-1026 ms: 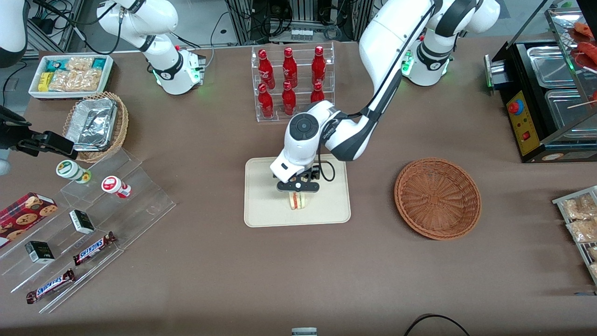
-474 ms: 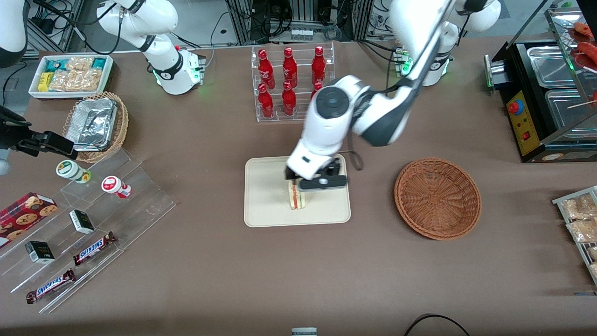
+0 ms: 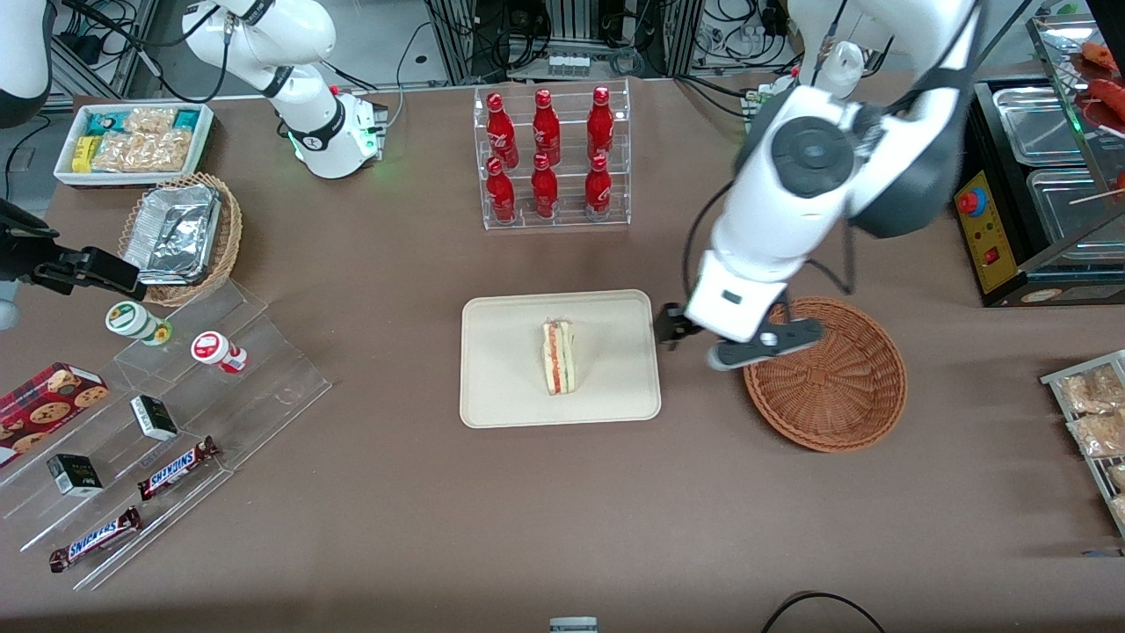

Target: Place sandwich from basket to tray

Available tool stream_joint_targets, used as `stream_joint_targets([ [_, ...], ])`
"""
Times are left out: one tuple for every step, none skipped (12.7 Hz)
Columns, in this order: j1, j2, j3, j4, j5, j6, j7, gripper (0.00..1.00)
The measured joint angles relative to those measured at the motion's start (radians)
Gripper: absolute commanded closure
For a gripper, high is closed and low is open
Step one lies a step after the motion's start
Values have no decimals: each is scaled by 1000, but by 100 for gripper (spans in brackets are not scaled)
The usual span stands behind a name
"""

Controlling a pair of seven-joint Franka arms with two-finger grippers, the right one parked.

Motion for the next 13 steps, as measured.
stream_joint_targets([
  [32, -18, 1, 0, 2, -32, 47, 0],
  [69, -36, 1, 0, 2, -66, 108, 0],
  [113, -58, 2, 0, 2, -92, 172, 0],
  [163, -80, 2, 0, 1, -110, 233, 0],
  [210, -102, 3, -1, 1, -130, 289, 0],
  [247, -119, 2, -1, 0, -154, 339, 0],
  [271, -131, 2, -2, 0, -175, 376, 0],
  [290, -141, 2, -2, 0, -193, 400, 0],
  [303, -154, 2, -5, 0, -208, 410, 0],
  [319, -169, 2, -11, 1, -217, 424, 0],
  [342, -190, 2, -25, 1, -226, 462, 0],
  [366, -211, 2, -45, 1, -232, 510, 0],
  [391, -232, 2, -68, 1, -234, 551, 0],
])
